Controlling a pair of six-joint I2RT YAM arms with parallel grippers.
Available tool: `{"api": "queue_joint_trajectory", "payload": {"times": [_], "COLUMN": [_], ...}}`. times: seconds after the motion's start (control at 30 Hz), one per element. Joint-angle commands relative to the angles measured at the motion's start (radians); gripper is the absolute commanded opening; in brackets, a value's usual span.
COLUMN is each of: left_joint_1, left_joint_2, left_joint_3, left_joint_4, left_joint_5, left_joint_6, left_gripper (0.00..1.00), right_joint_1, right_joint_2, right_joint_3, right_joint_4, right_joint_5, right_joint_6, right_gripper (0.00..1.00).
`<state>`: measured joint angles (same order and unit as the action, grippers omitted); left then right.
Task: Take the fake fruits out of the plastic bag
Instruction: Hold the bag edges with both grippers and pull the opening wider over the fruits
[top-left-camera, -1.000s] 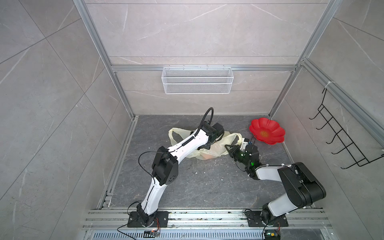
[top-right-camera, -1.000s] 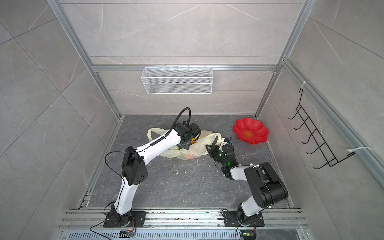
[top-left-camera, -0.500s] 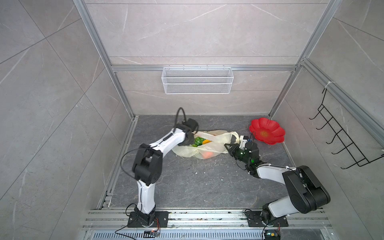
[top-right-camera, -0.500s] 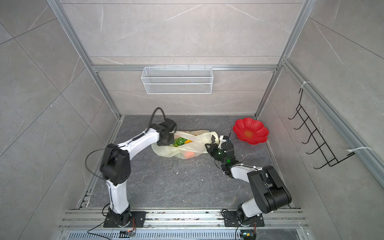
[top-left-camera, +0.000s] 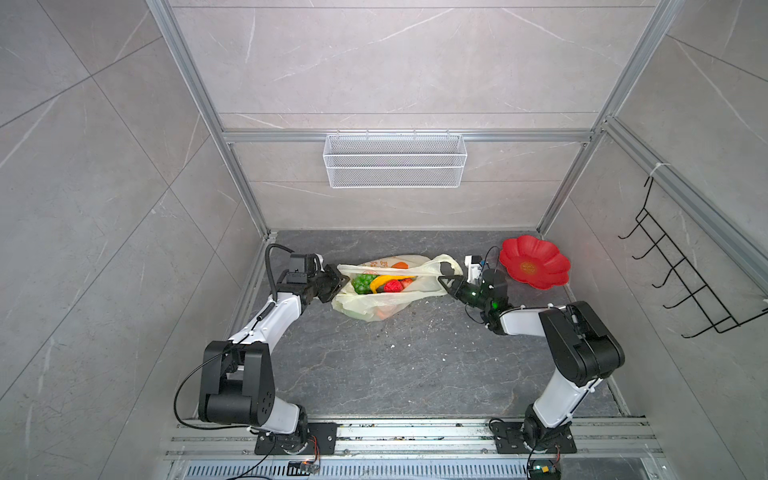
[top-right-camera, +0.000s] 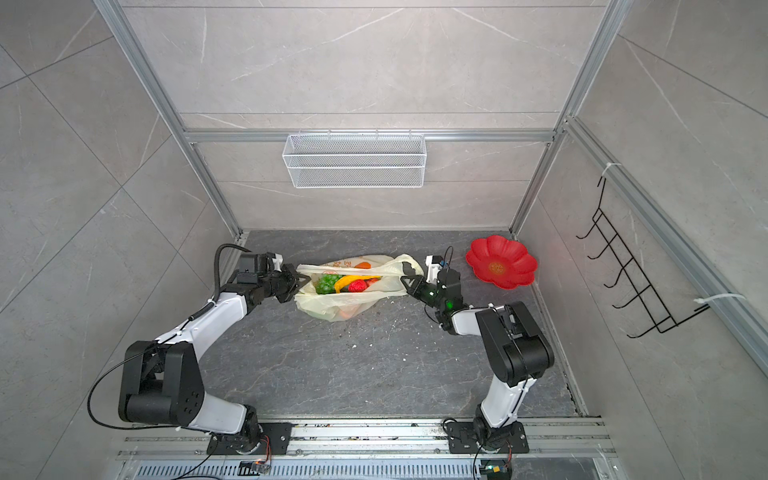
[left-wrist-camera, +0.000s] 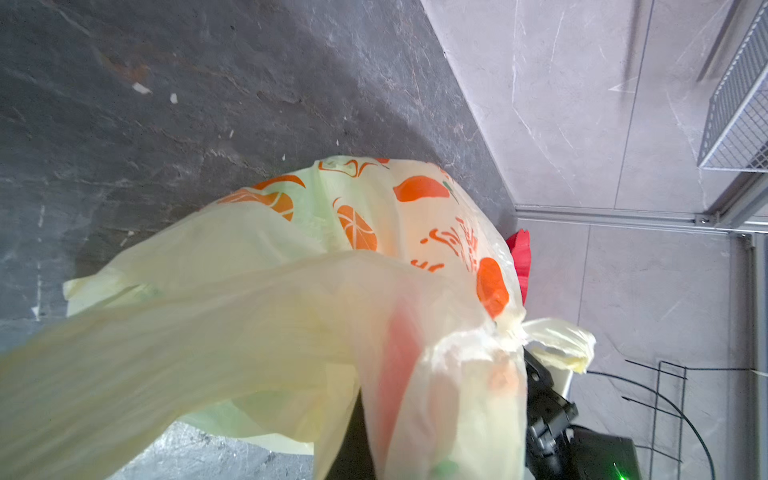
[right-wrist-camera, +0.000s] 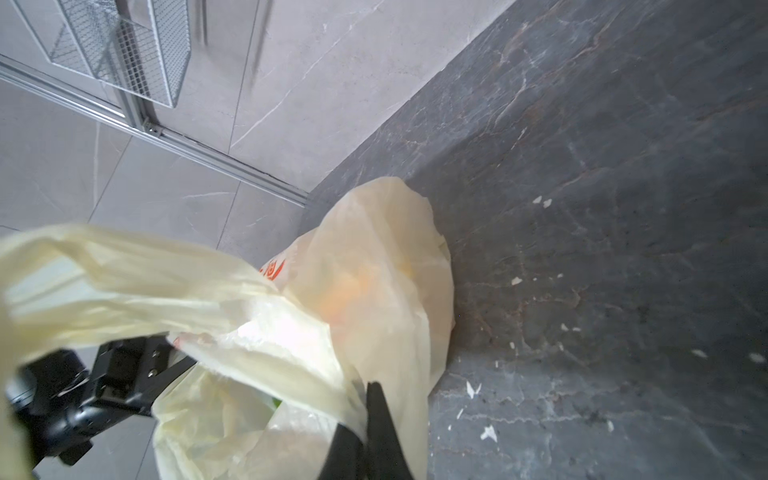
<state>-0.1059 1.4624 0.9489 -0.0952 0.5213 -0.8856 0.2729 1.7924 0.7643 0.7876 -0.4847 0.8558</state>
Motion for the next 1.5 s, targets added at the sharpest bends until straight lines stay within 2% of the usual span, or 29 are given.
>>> {"api": "queue_joint_trajectory", "payload": {"times": [0.0,0.07,0.1,0.13,0.23,0.33,0.4,0.5,0.63,0.7,0.8,0.9,1.0,1.07,1.33,1.47], "left_joint_1": [0.005,0.003,0.0,-0.006,-0.043,-0.118,-0.171,-0.24,-0.309,-0.355,-0.408,-0.443,-0.468,-0.478,-0.512,-0.511], "left_joint_2": [-0.053,-0.051,-0.051,-0.058,-0.083,-0.107,-0.115,-0.112,-0.106,-0.109,-0.125,-0.148,-0.153,-0.148,-0.125,-0.126], "left_joint_3": [-0.039,-0.069,-0.074,-0.078,-0.073,-0.055,-0.053,-0.058,-0.073,-0.069,-0.075,-0.092,-0.102,-0.106,-0.102,-0.119], "left_joint_4": [0.164,0.22,0.219,0.201,0.112,0.032,0.013,0.013,0.059,0.06,0.057,0.057,0.06,0.07,0.073,0.094], "left_joint_5": [0.122,0.153,0.151,0.134,0.044,-0.081,-0.171,-0.282,-0.383,-0.444,-0.53,-0.611,-0.646,-0.646,-0.644,-0.634], "left_joint_6": [-0.05,-0.069,-0.063,-0.048,0.01,0.059,0.068,0.06,0.026,0.026,0.01,0.004,0.011,0.012,0.023,-0.006], "left_gripper": [0.0,0.0,0.0,0.0,0.0,0.0,0.0,0.0,0.0,0.0,0.0,0.0,0.0,0.0,0.0,0.0], "right_joint_1": [0.019,0.028,0.029,0.029,0.032,0.065,0.118,0.188,0.213,0.237,0.291,0.343,0.418,0.43,0.442,0.458], "right_joint_2": [0.051,0.079,0.089,0.091,0.017,-0.123,-0.212,-0.301,-0.369,-0.389,-0.433,-0.472,-0.469,-0.415,-0.199,-0.136], "right_joint_3": [0.072,0.116,0.14,0.159,0.164,0.149,0.164,0.146,0.007,-0.001,0.012,0.033,0.111,0.171,0.335,0.313], "right_joint_4": [-0.095,-0.163,-0.199,-0.231,-0.339,-0.509,-0.668,-0.843,-0.714,-0.686,-0.729,-0.77,-0.865,-0.927,-0.992,-1.013], "right_joint_5": [0.05,0.068,0.072,0.064,0.079,0.135,0.217,0.353,0.322,0.312,0.357,0.391,0.474,0.478,0.49,0.506], "right_joint_6": [-0.052,-0.041,-0.029,-0.028,-0.012,-0.013,-0.01,0.105,0.3,0.338,0.372,0.379,0.311,0.28,0.135,0.154], "right_gripper": [0.0,0.05,0.11,0.23,0.52,0.68,0.76,0.8,0.81,0.81,0.81,0.8,0.79,0.78,0.69,0.67]}}
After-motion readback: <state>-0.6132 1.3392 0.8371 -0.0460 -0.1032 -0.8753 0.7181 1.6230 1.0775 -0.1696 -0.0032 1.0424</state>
